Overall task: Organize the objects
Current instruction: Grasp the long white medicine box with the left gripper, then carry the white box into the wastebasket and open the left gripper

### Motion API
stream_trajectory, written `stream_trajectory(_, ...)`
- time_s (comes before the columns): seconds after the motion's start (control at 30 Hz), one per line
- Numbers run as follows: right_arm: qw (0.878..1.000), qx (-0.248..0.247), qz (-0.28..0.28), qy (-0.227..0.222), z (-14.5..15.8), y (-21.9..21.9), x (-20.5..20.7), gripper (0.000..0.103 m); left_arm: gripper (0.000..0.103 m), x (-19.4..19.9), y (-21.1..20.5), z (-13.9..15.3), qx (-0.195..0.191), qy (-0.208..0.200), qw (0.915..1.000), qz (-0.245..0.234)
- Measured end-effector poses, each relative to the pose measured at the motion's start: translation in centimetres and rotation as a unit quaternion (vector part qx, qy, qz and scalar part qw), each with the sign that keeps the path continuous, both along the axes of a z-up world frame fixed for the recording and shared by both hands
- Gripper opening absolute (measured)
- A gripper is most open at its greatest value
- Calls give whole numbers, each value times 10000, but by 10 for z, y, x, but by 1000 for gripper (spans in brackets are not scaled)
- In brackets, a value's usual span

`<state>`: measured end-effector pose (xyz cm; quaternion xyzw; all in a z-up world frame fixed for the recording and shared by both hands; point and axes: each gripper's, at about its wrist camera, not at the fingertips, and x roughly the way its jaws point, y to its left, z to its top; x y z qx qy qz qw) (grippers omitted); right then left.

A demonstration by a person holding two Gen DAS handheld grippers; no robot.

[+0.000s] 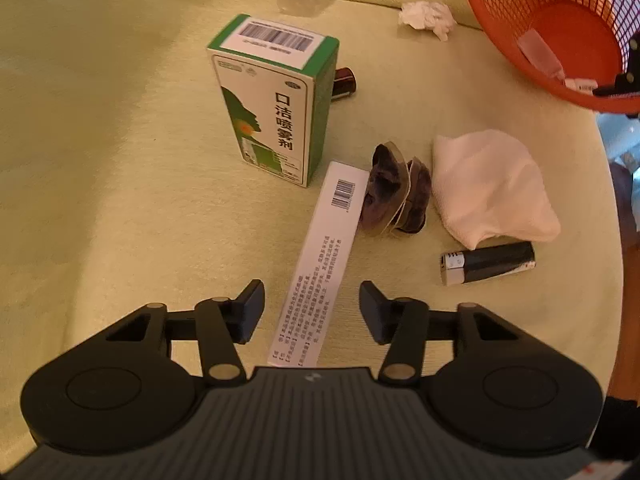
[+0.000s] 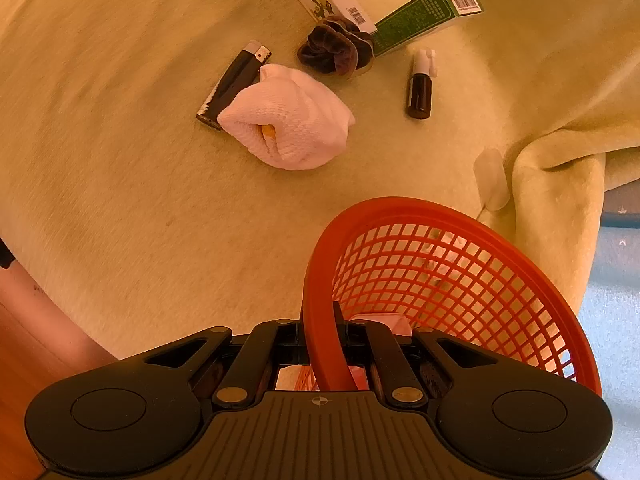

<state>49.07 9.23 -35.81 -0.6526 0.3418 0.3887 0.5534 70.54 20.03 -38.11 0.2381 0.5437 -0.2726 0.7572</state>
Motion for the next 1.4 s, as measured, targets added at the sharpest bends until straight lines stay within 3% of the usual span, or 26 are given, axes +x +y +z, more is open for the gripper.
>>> stream_trajectory(0.17,10000,-5,10,0,0,0,0,2,41,0,-6,-8,124,5,9996,-237)
stream_trajectory(0.4,10000,-21,59,-3,0,0,-1,2,24,-3,-10,-17,316,12,9987,-393)
stream_trajectory(0.8,10000,-41,77,-12,0,0,-1,2,21,-15,-3,3,181,141,9988,-428)
stream_trajectory(1.4,9999,-34,115,-16,0,-2,-1,2,21,-26,-12,53,-104,-117,9986,-498)
